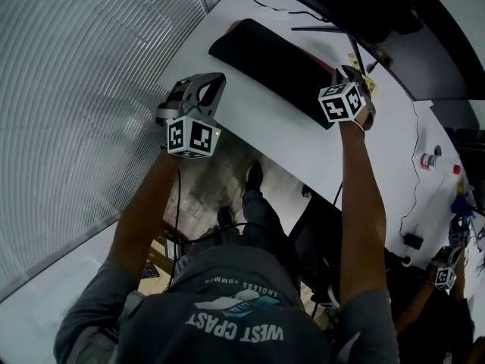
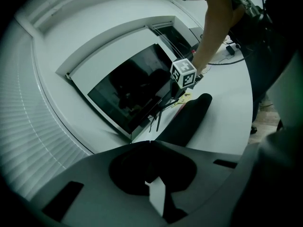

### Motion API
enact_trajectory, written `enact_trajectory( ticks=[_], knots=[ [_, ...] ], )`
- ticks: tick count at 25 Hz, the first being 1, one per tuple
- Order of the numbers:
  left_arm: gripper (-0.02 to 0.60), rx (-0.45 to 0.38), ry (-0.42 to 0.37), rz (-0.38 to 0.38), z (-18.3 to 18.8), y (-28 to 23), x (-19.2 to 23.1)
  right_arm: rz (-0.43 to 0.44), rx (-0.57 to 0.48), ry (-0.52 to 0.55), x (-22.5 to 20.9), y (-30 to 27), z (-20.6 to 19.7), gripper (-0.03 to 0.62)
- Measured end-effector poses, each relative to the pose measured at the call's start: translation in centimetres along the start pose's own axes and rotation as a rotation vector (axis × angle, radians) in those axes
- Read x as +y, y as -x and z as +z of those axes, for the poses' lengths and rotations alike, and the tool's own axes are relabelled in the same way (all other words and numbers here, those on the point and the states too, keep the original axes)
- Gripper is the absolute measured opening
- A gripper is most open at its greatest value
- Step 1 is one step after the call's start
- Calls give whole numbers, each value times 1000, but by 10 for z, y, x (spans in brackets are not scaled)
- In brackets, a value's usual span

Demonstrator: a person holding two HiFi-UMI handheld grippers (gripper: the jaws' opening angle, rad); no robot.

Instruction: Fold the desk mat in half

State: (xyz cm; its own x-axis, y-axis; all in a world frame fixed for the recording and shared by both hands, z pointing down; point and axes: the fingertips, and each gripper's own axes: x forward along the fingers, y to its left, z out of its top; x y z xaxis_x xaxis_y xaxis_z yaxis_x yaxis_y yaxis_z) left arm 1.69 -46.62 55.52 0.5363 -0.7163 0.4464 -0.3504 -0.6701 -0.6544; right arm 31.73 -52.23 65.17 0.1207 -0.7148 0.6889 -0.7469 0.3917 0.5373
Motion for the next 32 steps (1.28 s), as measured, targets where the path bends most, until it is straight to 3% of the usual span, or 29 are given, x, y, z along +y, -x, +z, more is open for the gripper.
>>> enact_trajectory(
  ticks=[7,11,17,25,32],
  knots=[
    [15,-77,132,19,14,52,16,-9,-170,-124,5,75,50,52],
    [15,-141,250,12,20,92,31,11,-265,-209,12,136,80,43],
    [15,-208,366,32,23,155,54,37,-412,-288,21,231,120,35],
    [15,-281,400,56,22,264,63,158,-600,-367,86,370,162,26],
    [16,-341,401,72,32,363,68,249,-743,-356,140,484,187,26]
  ],
)
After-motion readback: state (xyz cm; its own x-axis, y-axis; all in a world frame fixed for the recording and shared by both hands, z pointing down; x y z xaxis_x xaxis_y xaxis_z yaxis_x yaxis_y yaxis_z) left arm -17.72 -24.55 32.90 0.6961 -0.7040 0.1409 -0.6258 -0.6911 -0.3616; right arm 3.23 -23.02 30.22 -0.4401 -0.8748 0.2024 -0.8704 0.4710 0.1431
